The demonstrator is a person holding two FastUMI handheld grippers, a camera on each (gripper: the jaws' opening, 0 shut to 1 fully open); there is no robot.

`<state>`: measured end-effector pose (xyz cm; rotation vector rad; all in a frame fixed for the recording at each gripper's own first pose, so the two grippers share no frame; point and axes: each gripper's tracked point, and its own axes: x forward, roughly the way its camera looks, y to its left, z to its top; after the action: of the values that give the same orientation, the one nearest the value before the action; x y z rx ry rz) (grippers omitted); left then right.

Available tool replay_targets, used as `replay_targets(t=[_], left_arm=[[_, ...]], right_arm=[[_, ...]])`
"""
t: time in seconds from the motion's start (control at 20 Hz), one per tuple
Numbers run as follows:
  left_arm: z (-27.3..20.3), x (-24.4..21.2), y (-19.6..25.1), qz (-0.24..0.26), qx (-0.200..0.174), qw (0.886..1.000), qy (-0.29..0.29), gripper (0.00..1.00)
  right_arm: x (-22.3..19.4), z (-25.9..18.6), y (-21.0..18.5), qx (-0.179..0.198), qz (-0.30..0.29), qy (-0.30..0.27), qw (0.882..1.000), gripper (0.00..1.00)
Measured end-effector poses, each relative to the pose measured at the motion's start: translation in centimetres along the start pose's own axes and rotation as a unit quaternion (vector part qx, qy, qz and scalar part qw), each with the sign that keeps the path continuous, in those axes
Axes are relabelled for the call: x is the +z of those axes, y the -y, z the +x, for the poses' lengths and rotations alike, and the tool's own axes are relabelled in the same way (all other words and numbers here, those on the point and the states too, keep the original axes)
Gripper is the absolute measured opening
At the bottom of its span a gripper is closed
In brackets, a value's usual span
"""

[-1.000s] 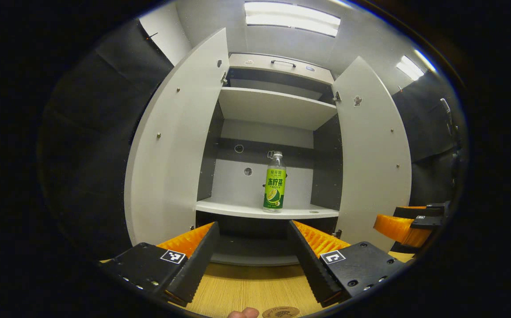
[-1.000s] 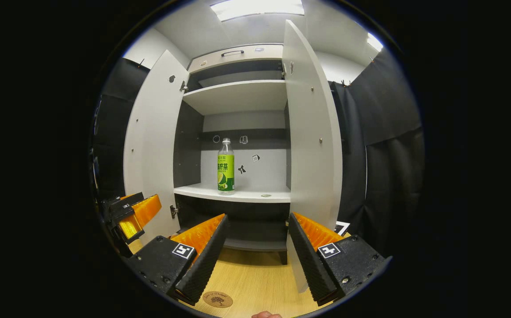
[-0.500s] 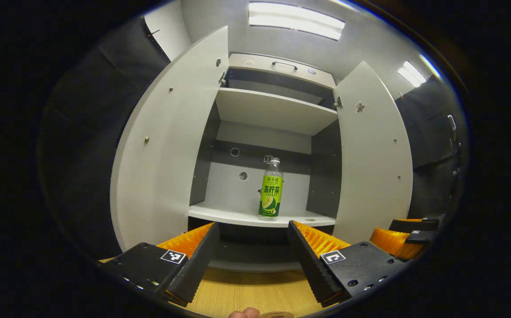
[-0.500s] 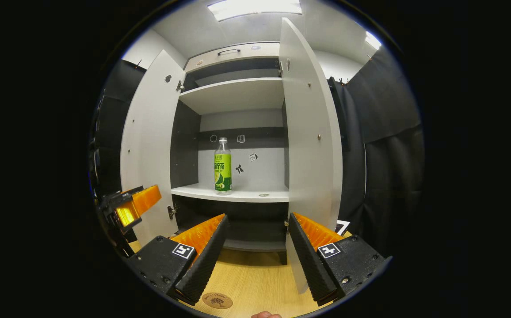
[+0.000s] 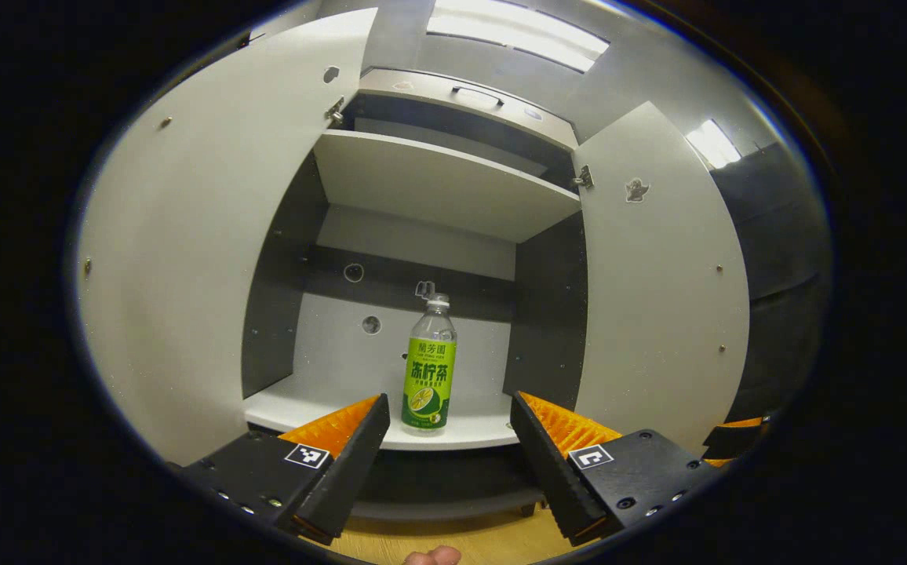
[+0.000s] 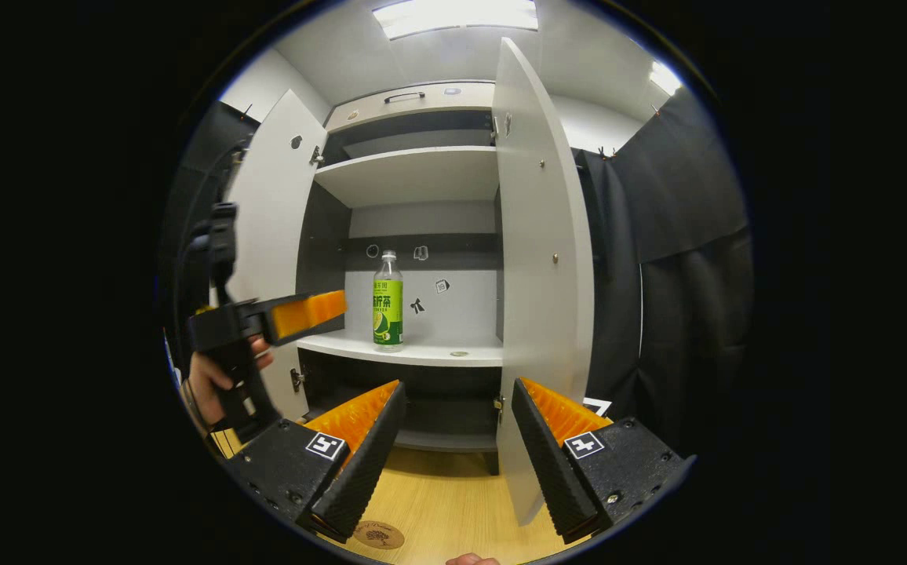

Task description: Grasp the bottle in the cabinet with the left hand and place it on the coaster, then close the right door with the right hand and the left door with the left hand.

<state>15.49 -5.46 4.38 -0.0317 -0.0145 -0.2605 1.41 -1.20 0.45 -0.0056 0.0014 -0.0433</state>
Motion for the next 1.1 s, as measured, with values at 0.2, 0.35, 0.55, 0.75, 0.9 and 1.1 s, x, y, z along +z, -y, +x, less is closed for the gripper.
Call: replay_targets(t=[0.2,0.35,0.55,0.75,0.9,1.1], left_arm=[[5.9,-0.7,0.2,0.008,-0.012,1.000,-0.011,0.95],[9.2,-1.8,-0.9,0.019,0.009,1.000,-0.021,0.94],[13.0,-2.7,-3.2,0.015,0.034,0.999,-0.036,0.95],[15.9,-2.8,-4.2,0.008,0.038,0.998,-0.043,0.95],[17.3,-2.9,-4.5,0.018,0.044,0.998,-0.047,0.94],[18.7,-3.3,-5.0,0.029,0.053,0.997,-0.054,0.94]], right_arm=[[0.2,-0.1,0.5,-0.012,-0.006,-0.001,1.000,0.84],[0.5,0.0,0.8,-0.021,-0.007,0.002,1.000,0.83],[0.4,0.2,1.5,-0.037,-0.002,0.003,0.999,0.84],[0.6,0.4,2.4,-0.053,0.002,0.007,0.999,0.84],[0.7,0.6,2.7,-0.057,-0.002,0.008,0.998,0.83],[0.6,1.0,2.6,-0.053,-0.008,0.006,0.999,0.83]])
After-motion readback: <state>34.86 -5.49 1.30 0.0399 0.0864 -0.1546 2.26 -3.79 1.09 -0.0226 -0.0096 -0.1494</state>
